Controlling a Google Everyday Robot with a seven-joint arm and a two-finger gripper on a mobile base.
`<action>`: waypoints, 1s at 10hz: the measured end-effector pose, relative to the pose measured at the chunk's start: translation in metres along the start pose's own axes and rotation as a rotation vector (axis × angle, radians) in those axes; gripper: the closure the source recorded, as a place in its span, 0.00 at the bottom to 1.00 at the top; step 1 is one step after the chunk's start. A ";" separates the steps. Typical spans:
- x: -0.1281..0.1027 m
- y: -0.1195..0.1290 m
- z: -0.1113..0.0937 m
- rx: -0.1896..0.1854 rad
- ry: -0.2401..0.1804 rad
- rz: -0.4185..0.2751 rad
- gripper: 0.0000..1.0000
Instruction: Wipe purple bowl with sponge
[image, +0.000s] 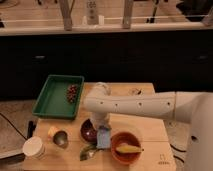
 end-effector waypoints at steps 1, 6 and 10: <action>0.008 0.001 -0.004 0.008 0.012 0.012 1.00; 0.056 -0.016 -0.024 0.018 0.042 0.018 1.00; 0.075 -0.056 -0.028 0.006 0.031 -0.048 1.00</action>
